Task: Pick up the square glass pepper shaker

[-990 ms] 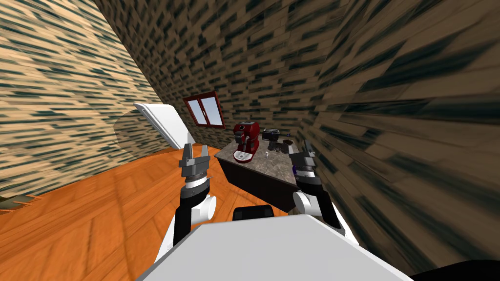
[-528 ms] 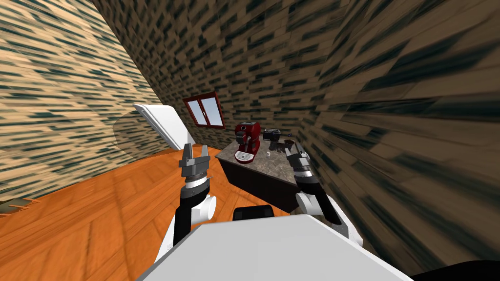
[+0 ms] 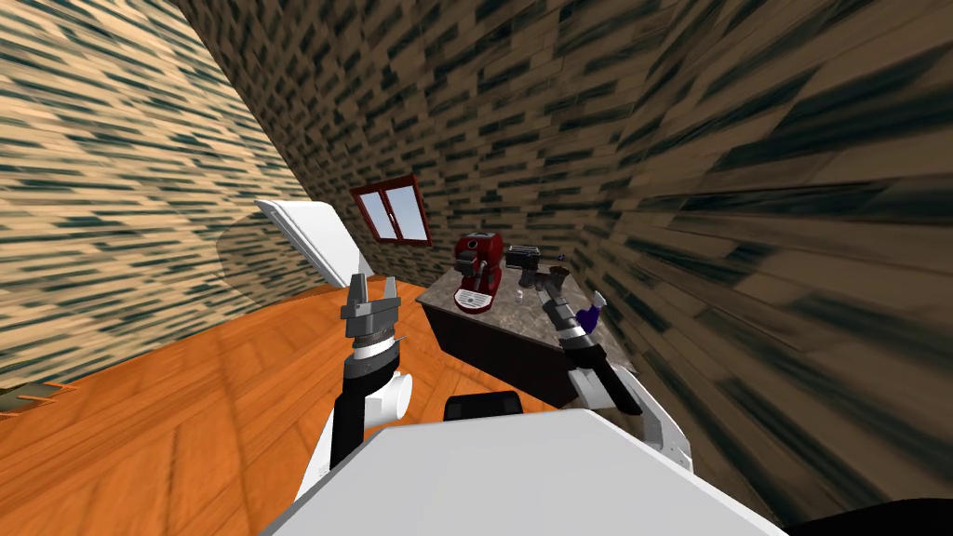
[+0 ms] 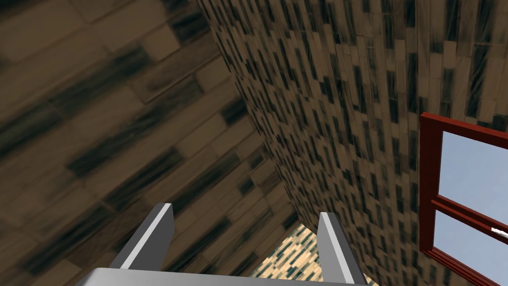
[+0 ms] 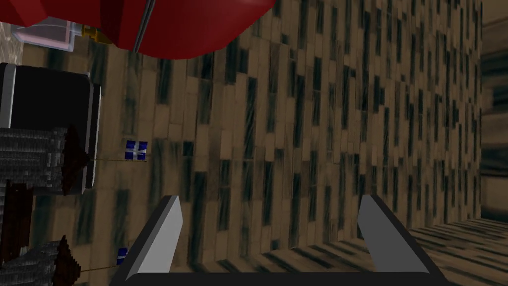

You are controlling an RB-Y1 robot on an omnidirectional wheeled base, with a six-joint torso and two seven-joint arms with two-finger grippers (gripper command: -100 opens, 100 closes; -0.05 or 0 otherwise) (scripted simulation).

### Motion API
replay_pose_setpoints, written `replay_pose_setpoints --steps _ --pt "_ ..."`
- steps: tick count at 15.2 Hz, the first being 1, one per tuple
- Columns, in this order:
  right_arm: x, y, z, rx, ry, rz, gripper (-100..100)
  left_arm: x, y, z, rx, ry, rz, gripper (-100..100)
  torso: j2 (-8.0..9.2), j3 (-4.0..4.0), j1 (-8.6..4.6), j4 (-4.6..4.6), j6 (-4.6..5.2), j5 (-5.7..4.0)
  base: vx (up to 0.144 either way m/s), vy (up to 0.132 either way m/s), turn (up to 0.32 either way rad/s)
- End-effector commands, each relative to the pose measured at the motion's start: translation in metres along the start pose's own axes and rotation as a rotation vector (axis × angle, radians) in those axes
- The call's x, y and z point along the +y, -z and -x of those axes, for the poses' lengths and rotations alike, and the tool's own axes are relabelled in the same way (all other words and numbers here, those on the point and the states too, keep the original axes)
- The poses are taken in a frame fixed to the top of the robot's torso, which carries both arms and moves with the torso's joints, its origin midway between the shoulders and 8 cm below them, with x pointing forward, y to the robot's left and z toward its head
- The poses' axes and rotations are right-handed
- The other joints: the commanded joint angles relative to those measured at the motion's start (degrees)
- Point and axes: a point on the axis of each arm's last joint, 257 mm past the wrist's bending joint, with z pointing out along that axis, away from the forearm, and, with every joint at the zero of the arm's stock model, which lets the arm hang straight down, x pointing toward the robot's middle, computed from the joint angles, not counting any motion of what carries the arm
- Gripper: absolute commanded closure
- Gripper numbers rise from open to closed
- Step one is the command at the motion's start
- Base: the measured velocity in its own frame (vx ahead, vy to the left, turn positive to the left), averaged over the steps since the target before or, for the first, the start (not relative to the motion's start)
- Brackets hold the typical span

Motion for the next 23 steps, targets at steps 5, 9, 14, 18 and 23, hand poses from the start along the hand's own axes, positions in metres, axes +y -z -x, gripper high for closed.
replay_pose_setpoints --steps 5,9,14,18,23 --pt "-0.055 0.009 -0.001 0.092 0.176 -0.124 -100 0.0 0.0 0.0 0.0 0.0 0.0 0 0.03 0.02 -0.08 0.01 0.0 -0.01 0.029 0.113 0.013" --pt "-0.103 0.021 0.006 0.17 0.34 -0.229 -100 0.0 0.0 0.0 0.0 0.0 0.0 0 0.0 0.0 -0.22 0.0 -0.01 -0.05 0.032 0.088 0.036" --pt "-0.142 0.034 0.019 0.226 0.459 -0.313 -100 0.0 0.0 0.0 0.0 0.0 0.0 0 -0.04 -0.02 -0.03 -0.01 -0.01 0.0 0.037 0.116 0.036" --pt "-0.175 0.048 0.037 0.279 0.579 -0.39 -100 0.0 0.0 0.0 0.0 0.0 0.0 0 0.07 0.04 -0.24 0.02 0.0 -0.05 0.021 0.071 0.049" --pt "-0.218 0.071 0.073 0.354 0.761 -0.503 -100 0.0 0.0 0.0 0.0 0.0 0.0 0 0.02 0.01 -0.18 0.0 0.0 -0.04 0.034 0.083 0.063"
